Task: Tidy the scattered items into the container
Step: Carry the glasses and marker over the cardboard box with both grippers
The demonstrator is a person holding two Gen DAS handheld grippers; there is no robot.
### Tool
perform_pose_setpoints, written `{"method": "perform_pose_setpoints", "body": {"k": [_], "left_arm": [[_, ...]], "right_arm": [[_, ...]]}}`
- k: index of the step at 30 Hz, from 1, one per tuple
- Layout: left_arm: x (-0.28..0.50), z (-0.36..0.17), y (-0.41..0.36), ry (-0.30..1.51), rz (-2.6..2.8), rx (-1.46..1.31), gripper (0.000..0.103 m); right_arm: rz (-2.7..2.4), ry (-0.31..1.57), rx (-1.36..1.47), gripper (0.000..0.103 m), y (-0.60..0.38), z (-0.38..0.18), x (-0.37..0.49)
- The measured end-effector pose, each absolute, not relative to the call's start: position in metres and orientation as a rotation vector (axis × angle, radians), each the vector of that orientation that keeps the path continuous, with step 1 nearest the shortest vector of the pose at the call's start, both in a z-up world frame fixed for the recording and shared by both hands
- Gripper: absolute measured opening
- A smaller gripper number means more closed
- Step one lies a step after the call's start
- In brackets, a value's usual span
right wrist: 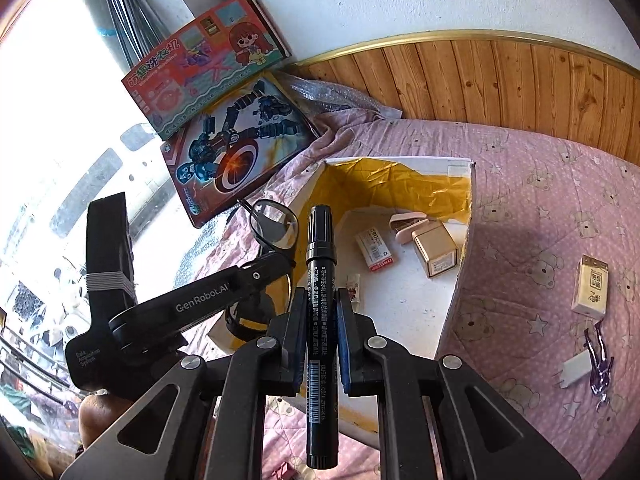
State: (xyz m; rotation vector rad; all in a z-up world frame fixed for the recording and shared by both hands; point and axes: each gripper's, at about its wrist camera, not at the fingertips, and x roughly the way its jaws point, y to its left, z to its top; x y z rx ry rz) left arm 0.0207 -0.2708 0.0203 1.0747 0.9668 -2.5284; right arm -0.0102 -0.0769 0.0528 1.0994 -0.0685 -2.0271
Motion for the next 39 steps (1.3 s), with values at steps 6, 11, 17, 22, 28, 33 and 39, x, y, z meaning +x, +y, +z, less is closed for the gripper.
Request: {"method": "perform_pose_setpoints", "body": {"k": [6,11,17,22,28,33,39], "left_arm": [[0.013,0.014,-0.271,0.878,-2.546,1.122,0.027],[0.011,0.011,-0.271,0.782,-2.555,1.152,0.027],[0.007,0.005,-0.266,0.693,-2.571,1.207,0.027],[0.006,0.001,-0.266,0.635,-2.569,1.232,0.027],[0.001,-0.011,-0.266,0.559,-2.547,1.294,0.027],[-0.002,-0.02,-0.265,0.536,-2.527,1.341,0.028],[-0.002,-0.024,-0.266,0.519,-2.504,1.366,0.028]], "right_arm": [[-2.024,-0.006,1.14,0.014,-0.094,0.039,-0.018],[-2.017,0.052,1.172,0.014,-0.112,0.031,-0.021],[-2.009,0.088,1.252,0.014,-0.128,0.015,-0.031],[-2.011,0.104,1.308,0.014,-0.135,0.004,-0.038],[-2.003,0.138,1.359,0.014,-0.141,-0.002,-0.043],[-1.998,0.159,1.4,0.014,-0.147,-0.007,-0.046],[-1.992,0.207,1.443,0.014,-0.154,-0.015,-0.047]]}}
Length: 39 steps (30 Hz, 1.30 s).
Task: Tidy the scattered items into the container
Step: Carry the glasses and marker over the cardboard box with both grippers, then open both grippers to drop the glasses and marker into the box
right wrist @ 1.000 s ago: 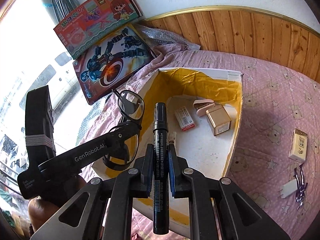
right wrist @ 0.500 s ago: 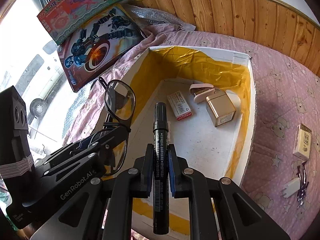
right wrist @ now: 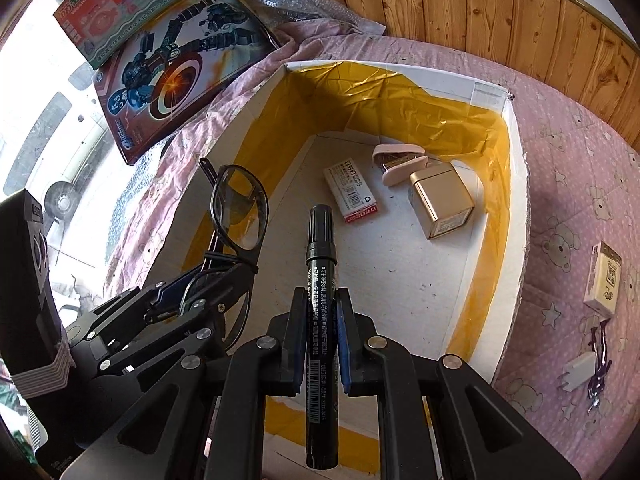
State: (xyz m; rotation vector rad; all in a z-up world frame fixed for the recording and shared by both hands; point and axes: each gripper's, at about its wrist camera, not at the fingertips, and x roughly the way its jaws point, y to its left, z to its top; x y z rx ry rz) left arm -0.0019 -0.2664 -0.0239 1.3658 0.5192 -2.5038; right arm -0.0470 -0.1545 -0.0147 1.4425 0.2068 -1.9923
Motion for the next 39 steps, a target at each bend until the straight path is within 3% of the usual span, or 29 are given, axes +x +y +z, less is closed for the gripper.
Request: {"method": "perform_pose_setpoints", "body": {"k": [20,28,39], "left_arm": [[-0.005,-0.041,-0.275,0.692,-2.424,1.449,0.03],[-0.004,-0.038,-0.277,0.737,-2.428,1.436,0.038],[-0.002,-0.027,-0.273,0.735,-2.44,1.39,0.041]], "right_arm": [[-1.99,0.313,1.504,0.015,-0.166,-0.024,-0.048],[-2.001,0.3,1.52,0.019,-0.161,-0.028,-0.051],[-1.993,0.279,1.51,0.019,-0.153,-0.024,-0.051]]}}
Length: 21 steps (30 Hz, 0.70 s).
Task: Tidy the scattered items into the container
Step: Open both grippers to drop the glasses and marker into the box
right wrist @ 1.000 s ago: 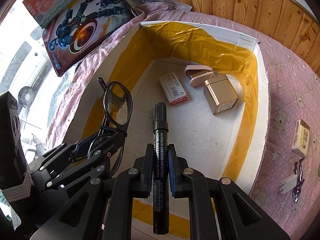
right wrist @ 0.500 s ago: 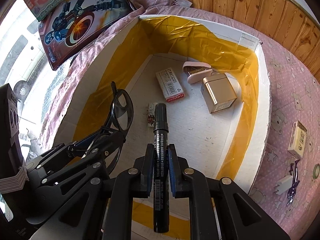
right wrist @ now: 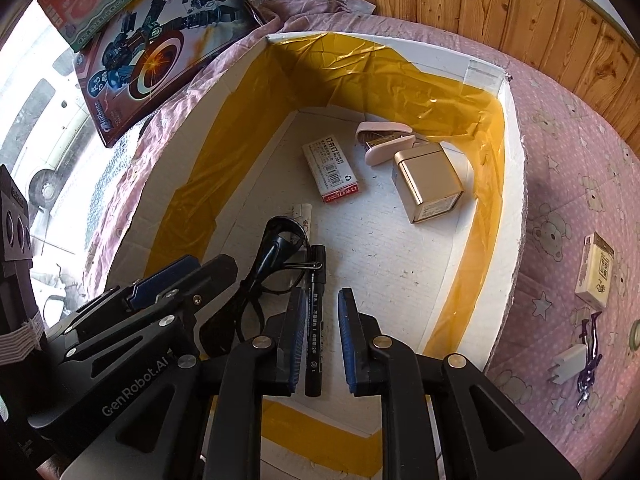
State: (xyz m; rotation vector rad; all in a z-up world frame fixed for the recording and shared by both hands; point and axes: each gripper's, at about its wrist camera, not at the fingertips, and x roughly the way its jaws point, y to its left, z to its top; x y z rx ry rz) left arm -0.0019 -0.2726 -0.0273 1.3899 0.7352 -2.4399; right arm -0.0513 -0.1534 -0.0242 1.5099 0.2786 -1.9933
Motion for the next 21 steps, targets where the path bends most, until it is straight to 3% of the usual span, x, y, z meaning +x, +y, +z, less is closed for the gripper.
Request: {"method": "perform_pose_setpoints", "body": {"k": [12,21], "left_arm": [[0.011,0.005,-0.264,0.651,-2.477,1.21,0.041],[0.034,0.037,-0.261,0.762,-2.548,0.955,0.042]], "right_arm": [[-1.971,0.25,1.44,0.019,-0.139,-0.007,-0.042],[-2.016,0.17,1.169,0.02,-0.109,0.034,-0.009]]}}
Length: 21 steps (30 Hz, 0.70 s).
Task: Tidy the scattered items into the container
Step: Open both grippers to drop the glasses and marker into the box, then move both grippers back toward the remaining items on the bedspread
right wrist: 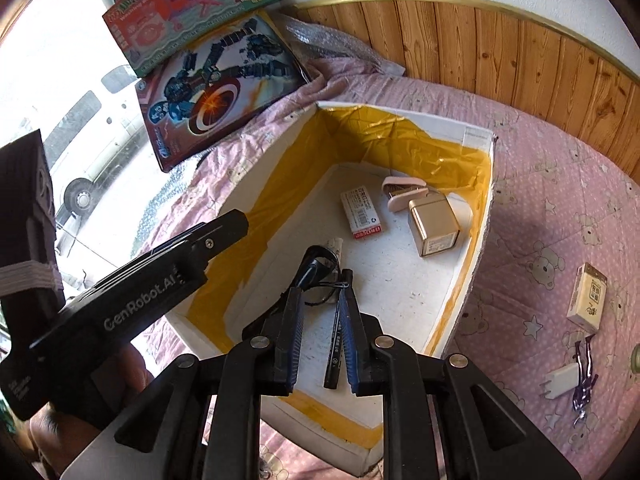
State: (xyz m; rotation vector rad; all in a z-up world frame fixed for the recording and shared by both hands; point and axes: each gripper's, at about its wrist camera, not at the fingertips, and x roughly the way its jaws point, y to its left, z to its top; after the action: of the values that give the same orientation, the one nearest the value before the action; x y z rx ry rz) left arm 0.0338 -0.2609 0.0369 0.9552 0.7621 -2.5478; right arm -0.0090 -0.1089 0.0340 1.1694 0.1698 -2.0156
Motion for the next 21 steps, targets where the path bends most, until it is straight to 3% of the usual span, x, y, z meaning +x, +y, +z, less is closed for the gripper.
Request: {"method": "perform_pose_setpoints", "body": {"k": [11,21], "left_arm": [[0.058,0.079,-0.212,0.717,-2.799,0.705,0.042],[0.051,0.082,-0.133,0.61,-3.05,0.746,0.044]], "right_arm": [[-2.06,0.164,0.83,0.03,-0.057,0.087,0.042],[-2.152,0.19,0.696,0.039,0.02,0.104,0.054]]}}
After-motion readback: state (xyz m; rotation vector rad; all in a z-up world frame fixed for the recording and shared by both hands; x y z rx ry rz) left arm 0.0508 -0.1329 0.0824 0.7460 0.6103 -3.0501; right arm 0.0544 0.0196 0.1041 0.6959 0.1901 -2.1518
